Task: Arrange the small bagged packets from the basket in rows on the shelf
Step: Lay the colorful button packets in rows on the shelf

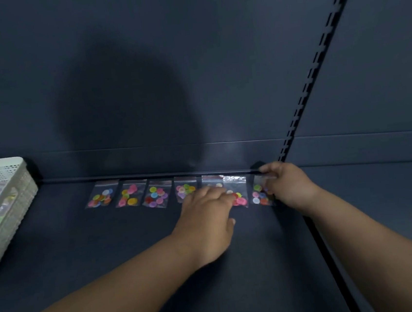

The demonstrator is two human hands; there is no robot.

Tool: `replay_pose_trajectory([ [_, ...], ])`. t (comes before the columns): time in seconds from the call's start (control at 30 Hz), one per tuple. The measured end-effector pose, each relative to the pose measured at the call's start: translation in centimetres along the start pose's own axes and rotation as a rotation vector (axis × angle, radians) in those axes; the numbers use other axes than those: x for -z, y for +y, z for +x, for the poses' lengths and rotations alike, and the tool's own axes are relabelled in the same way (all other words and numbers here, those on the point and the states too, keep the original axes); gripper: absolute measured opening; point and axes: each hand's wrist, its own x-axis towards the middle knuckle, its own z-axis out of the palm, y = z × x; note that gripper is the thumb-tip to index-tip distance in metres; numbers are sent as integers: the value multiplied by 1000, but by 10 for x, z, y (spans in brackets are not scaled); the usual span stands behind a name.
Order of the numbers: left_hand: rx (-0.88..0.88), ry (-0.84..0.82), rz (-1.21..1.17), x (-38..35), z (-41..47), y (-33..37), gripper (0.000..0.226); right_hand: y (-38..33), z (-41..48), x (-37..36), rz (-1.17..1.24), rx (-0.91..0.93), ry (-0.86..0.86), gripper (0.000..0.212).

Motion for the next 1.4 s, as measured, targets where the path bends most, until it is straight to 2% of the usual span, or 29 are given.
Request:
replay_pose_trajectory([
  [0.07, -56, -86, 83, -8, 7, 5, 57, 4, -5, 3, -252, 76, 78, 45],
  [0.17, -70, -180, 165, -17, 16, 8, 63, 11, -25, -3, -456, 297, 146, 42],
  [0.27, -58, -237, 184, -22, 22, 10, 65, 27, -38, -14, -588, 444, 78, 35],
  [0.37, -63, -256, 181, -23, 27, 13, 65, 41, -38, -17, -698, 442, -8, 46],
  [0.6, -81, -262, 196, -22, 37, 13, 68, 48, -33, -9, -753, 490, -60, 52],
  [0.87, -96, -264, 150, -22, 37, 10, 69, 47, -29, 1, -635, 494, -117, 47],
  [1.03, -111, -230, 122, -16, 30, 9, 70, 45, -31, 0, -612, 508, -47, 43],
  [1.17, -114, -213, 136, -12, 24, 5, 69, 45, -32, -6, -670, 501, -60, 43],
  [1.4, -77, -171, 88, 5, -4, -10, 67, 35, -39, -7, -628, 466, -50, 46],
])
